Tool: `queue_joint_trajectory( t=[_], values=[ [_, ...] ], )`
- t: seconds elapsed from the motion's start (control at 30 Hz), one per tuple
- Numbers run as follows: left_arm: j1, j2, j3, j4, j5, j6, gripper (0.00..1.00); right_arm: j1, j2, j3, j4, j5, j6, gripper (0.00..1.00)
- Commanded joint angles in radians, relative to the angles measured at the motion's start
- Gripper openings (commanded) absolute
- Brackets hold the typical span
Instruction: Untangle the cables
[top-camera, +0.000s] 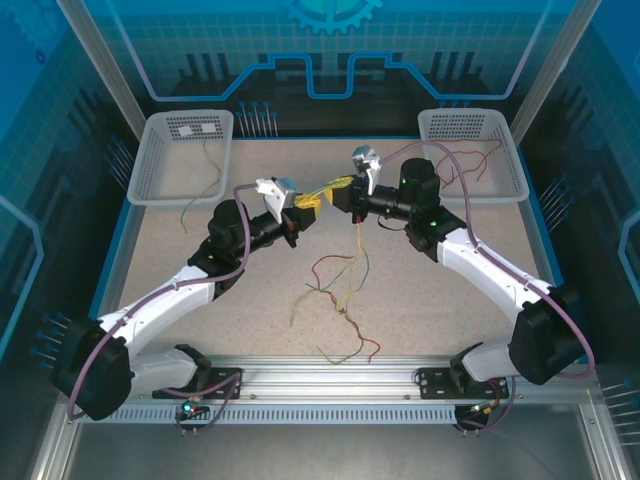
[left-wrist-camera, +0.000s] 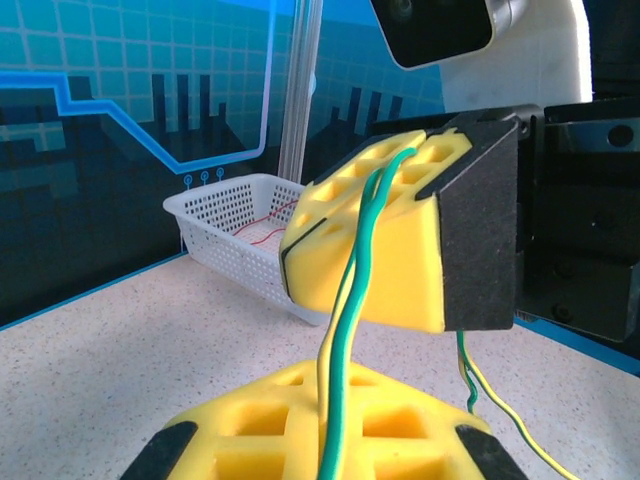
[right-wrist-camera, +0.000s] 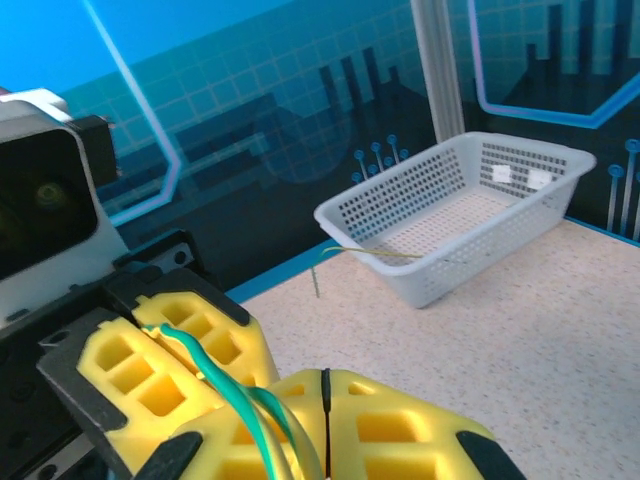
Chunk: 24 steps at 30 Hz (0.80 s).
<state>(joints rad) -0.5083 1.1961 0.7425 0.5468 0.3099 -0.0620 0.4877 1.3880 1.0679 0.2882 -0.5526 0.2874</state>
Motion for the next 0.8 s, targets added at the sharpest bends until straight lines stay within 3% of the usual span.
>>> queue_joint_trajectory(
  t=[0.0,0.03,0.07,0.1,0.17,0.2,0.33,0.4,0.43,0.57,0.77],
  values=[
    [0.019,-0.009,-0.032,-0.085,-0.045,-0.042,0.00,-0.064,-0.057,0.108,0.032,0.189,-0.044,0.00],
    [0.030,-0.018,-0.030,-0.101,-0.056,-0.045,0.00,-0.063,-0.064,0.125,-0.025,0.201,-0.075,0.11],
    [0.043,-0.025,-0.022,-0.118,-0.055,-0.047,0.00,-0.062,-0.073,0.134,-0.072,0.206,-0.102,0.37],
    [0.056,-0.034,-0.014,-0.137,-0.060,-0.047,0.00,-0.062,-0.084,0.135,-0.102,0.210,-0.137,0.54],
    [0.068,-0.046,-0.005,-0.153,-0.063,-0.038,0.00,-0.057,-0.111,0.124,-0.134,0.219,-0.189,0.60],
    [0.071,-0.053,0.002,-0.164,-0.077,-0.032,0.00,-0.053,-0.129,0.114,-0.143,0.238,-0.206,0.69],
    [0.094,-0.058,0.049,-0.230,-0.144,-0.006,0.00,-0.051,-0.201,0.088,-0.197,0.318,-0.265,0.85],
    [0.108,-0.069,0.061,-0.246,-0.185,0.009,0.00,-0.054,-0.248,0.072,-0.220,0.380,-0.275,0.87],
    [0.120,-0.080,0.061,-0.249,-0.209,0.015,0.00,-0.057,-0.279,0.060,-0.230,0.424,-0.274,0.99],
    [0.182,-0.104,0.076,-0.283,-0.306,0.021,0.00,-0.063,-0.399,0.008,-0.254,0.551,-0.279,1.00],
    [0.279,-0.104,0.122,-0.283,-0.459,0.035,0.00,-0.069,-0.502,-0.132,-0.198,0.603,-0.259,1.00]
  ],
)
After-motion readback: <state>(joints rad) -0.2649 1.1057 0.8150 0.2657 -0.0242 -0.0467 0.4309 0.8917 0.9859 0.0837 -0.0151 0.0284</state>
